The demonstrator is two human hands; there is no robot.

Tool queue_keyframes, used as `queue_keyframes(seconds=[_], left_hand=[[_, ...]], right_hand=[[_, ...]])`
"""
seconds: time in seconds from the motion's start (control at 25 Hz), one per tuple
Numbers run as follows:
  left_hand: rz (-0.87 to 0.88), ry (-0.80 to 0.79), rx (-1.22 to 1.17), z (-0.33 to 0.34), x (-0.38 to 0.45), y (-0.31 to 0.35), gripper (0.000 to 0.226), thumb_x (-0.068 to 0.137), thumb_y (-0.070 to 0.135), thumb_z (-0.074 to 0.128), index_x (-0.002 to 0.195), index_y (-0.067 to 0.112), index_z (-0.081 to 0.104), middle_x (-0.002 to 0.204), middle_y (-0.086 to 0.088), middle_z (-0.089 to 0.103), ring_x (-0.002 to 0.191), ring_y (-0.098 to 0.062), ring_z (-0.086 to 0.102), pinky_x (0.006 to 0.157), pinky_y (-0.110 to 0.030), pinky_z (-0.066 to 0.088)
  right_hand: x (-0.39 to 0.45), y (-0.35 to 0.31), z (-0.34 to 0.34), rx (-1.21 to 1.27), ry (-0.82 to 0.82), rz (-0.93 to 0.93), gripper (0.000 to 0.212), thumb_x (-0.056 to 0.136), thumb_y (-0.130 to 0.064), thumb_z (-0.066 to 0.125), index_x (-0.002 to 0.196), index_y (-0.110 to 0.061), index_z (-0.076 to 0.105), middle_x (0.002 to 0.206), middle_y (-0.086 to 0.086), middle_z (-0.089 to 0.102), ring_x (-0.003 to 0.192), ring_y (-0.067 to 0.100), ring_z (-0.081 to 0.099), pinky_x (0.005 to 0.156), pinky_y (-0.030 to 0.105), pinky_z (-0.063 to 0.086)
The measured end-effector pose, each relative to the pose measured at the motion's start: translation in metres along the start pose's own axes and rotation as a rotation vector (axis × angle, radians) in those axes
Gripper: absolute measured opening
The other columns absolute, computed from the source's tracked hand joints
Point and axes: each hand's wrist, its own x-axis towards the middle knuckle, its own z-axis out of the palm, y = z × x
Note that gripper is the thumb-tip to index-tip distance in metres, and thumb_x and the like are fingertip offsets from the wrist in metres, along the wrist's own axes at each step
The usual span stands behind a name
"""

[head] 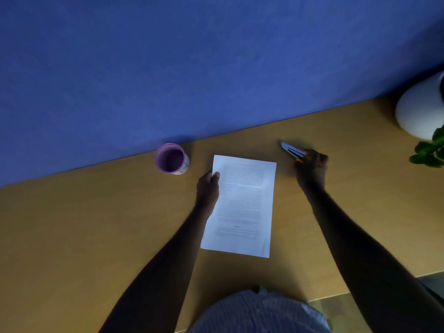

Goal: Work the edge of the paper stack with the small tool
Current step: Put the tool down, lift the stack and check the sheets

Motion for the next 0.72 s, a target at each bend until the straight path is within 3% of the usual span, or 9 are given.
queue_keyframes(seconds=[0.12, 0.2, 0.32, 0.4, 0.48, 0.6, 0.72], left_hand=[[0.020, -0.006, -0.039, 0.002, -0.001, -0.001, 0.036, 0.103, 0.017, 0.052, 0.070, 0.006, 0.044, 0.065, -0.002, 0.043, 0.066, -0.016, 0.037, 0.064, -0.034, 0.031], [0.036, 0.013, -0.069, 0.002, -0.004, 0.002, 0.039, 0.105, 0.020, 0.052, 0.067, 0.014, 0.043, 0.062, 0.006, 0.042, 0.063, -0.012, 0.035, 0.063, -0.034, 0.030], [0.101, 0.027, -0.069, 0.001, -0.010, 0.009, 0.045, 0.105, 0.022, 0.052, 0.064, 0.022, 0.034, 0.057, 0.007, 0.034, 0.058, -0.007, 0.029, 0.060, -0.034, 0.027], [0.170, 0.016, -0.039, 0.001, -0.015, 0.013, 0.044, 0.105, 0.023, 0.052, 0.066, 0.022, 0.033, 0.057, 0.007, 0.032, 0.056, -0.007, 0.029, 0.059, -0.034, 0.026], [0.231, 0.009, -0.004, -0.002, -0.024, 0.021, 0.042, 0.105, 0.025, 0.051, 0.067, 0.021, 0.036, 0.056, 0.007, 0.034, 0.055, -0.007, 0.031, 0.057, -0.029, 0.027], [0.331, -0.002, 0.072, -0.005, -0.034, 0.029, 0.040, 0.107, 0.029, 0.049, 0.069, 0.027, 0.040, 0.055, 0.012, 0.047, 0.053, -0.005, 0.041, 0.053, -0.016, 0.027], [0.408, -0.002, 0.149, -0.012, -0.043, 0.034, 0.029, 0.108, 0.028, 0.049, 0.084, 0.018, 0.062, 0.060, 0.013, 0.057, 0.056, 0.004, 0.050, 0.056, -0.006, 0.031]], right_hand=[[-0.002, 0.000, -0.005, 0.111, 0.021, -0.016, 0.049, 0.089, -0.013, 0.074, 0.134, -0.008, 0.058, 0.136, 0.019, 0.050, 0.118, 0.040, 0.058, 0.102, 0.047, 0.051], [-0.011, -0.008, -0.009, 0.240, 0.061, -0.082, 0.047, 0.087, -0.016, 0.078, 0.129, -0.008, 0.058, 0.131, 0.015, 0.059, 0.114, 0.034, 0.065, 0.096, 0.045, 0.056], [-0.030, -0.033, -0.018, 0.531, 0.050, -0.189, 0.036, 0.089, -0.025, 0.078, 0.115, -0.022, 0.053, 0.126, 0.013, 0.070, 0.110, 0.024, 0.070, 0.095, 0.041, 0.057], [-0.044, -0.054, -0.025, 0.731, -0.020, -0.231, 0.036, 0.090, -0.037, 0.075, 0.105, -0.028, 0.043, 0.109, 0.024, 0.074, 0.095, 0.033, 0.074, 0.085, 0.043, 0.058], [-0.058, -0.073, -0.031, 0.843, -0.096, -0.276, 0.037, 0.093, -0.037, 0.074, 0.099, -0.025, 0.039, 0.082, 0.021, 0.069, 0.067, 0.032, 0.069, 0.068, 0.041, 0.057], [-0.072, -0.092, -0.033, 0.601, -0.159, -0.414, 0.036, 0.096, -0.033, 0.072, 0.103, -0.022, 0.039, 0.065, -0.007, 0.054, 0.047, 0.012, 0.053, 0.046, 0.031, 0.048], [-0.084, -0.100, -0.040, 0.232, -0.259, -0.651, 0.036, 0.103, -0.044, 0.056, 0.125, -0.020, 0.041, 0.079, -0.013, 0.058, 0.060, 0.003, 0.059, 0.050, 0.015, 0.045]])
